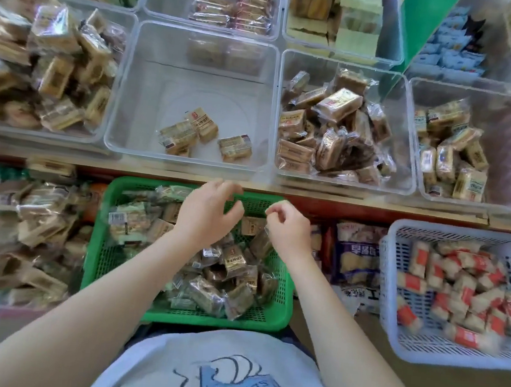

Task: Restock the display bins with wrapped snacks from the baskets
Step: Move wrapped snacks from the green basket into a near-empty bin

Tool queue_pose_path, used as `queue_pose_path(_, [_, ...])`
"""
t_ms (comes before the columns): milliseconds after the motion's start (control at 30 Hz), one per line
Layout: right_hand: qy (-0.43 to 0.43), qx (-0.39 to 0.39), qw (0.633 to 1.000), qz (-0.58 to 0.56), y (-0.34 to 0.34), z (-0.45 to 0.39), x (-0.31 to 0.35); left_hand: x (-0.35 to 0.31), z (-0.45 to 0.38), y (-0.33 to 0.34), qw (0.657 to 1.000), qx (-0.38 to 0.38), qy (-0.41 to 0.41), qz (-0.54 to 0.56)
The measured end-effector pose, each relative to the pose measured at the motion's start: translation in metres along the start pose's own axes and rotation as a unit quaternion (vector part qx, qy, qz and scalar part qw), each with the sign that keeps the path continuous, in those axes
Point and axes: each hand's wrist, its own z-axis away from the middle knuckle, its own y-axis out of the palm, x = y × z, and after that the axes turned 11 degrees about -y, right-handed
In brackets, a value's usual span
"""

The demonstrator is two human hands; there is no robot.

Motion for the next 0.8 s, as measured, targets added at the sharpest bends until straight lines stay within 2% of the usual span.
queue_pose_path(67, [0.025, 0.12, 0.983, 0.134, 0.033, 0.002, -0.024, 0.019, 0.004, 0.002, 0.985, 0.128, -0.115, -0.021])
queue_pose_path(133, [0.0, 0.228, 0.915, 0.332, 0.055, 0.004, -0.046, 0.036, 0.01, 0.004, 0.969, 0.185, -0.164, -0.023])
queue_pose_path(200, [-0.062, 0.286, 0.839, 0.458, 0.067, 0.007, -0.061, 0.048, 0.018, 0.007, 0.962, 0.205, -0.183, -0.015])
queue_pose_path(267, [-0.093, 0.297, 0.8, 0.514, 0.073, 0.008, -0.068, 0.059, 0.024, 0.01, 0.955, 0.219, -0.2, 0.006])
queue_pose_path(400, [-0.131, 0.254, 0.765, 0.577, 0.073, 0.001, -0.069, 0.068, 0.031, 0.013, 0.946, 0.228, -0.223, 0.05])
queue_pose_path(500, [-0.132, 0.263, 0.773, 0.562, 0.067, -0.005, -0.063, 0.07, 0.033, 0.013, 0.94, 0.232, -0.233, 0.089])
queue_pose_path(567, [-0.084, 0.248, 0.833, 0.488, 0.058, -0.006, -0.055, 0.069, 0.031, 0.012, 0.933, 0.23, -0.247, 0.126])
queue_pose_path(600, [-0.03, 0.231, 0.886, 0.4, 0.05, -0.005, -0.047, 0.066, 0.03, 0.01, 0.927, 0.225, -0.259, 0.152])
queue_pose_path(633, [0.036, 0.204, 0.941, 0.267, 0.042, -0.003, -0.037, 0.063, 0.028, 0.008, 0.919, 0.22, -0.274, 0.181])
queue_pose_path(667, [0.101, 0.183, 0.972, 0.105, 0.035, 0.0, -0.027, 0.058, 0.026, 0.006, 0.907, 0.215, -0.287, 0.218])
queue_pose_path(700, [0.153, 0.166, 0.972, -0.07, 0.028, 0.004, -0.015, 0.053, 0.023, 0.004, 0.892, 0.216, -0.299, 0.26])
queue_pose_path(733, [0.193, 0.149, 0.943, -0.225, 0.02, 0.01, -0.004, 0.048, 0.02, 0.002, 0.873, 0.223, -0.306, 0.308])
queue_pose_path(800, [0.234, 0.138, 0.848, -0.455, 0.007, 0.022, 0.016, 0.033, 0.015, -0.005, 0.829, 0.248, -0.3, 0.402])
